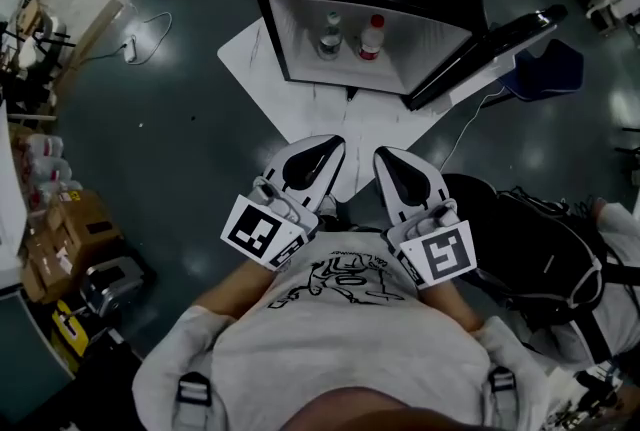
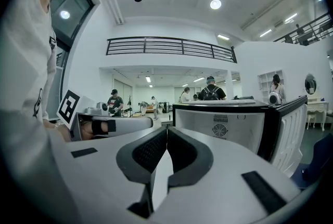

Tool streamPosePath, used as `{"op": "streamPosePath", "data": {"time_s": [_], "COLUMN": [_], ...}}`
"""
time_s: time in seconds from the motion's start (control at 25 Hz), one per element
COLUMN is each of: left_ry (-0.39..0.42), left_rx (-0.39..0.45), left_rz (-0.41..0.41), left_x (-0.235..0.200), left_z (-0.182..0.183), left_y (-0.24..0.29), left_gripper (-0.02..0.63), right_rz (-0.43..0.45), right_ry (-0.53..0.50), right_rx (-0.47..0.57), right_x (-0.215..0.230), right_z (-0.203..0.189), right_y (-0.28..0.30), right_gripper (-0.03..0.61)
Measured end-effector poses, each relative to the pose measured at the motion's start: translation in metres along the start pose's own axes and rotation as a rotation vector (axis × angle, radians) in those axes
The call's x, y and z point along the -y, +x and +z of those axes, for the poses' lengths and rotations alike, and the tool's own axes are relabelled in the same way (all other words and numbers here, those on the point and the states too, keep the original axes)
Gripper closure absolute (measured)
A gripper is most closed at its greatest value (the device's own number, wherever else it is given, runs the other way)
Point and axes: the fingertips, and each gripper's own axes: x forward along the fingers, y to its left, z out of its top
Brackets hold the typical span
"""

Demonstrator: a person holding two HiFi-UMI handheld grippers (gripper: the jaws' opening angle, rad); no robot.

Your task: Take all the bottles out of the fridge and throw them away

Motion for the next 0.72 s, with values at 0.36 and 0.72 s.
{"op": "streamPosePath", "data": {"time_s": [0.36,0.72], "left_ry": [-0.008,-0.002], "left_rx": [0.003,0.005], "left_rz": [-0.004,0.022], "left_x": [-0.01,0.002], "left_z": [0.003,0.0], "left_y": [0.008,0.022], "left_gripper": [0.598,0.598], "right_rz": [-0.012,-0.001], "right_ry": [0.004,-0.004], "right_rx": [0.008,0.018], "right_x": [0.007,0.025], "right_z": [0.003,0.002], "right_y": [0.012,0.004], "right_gripper": [0.551,0.551]}}
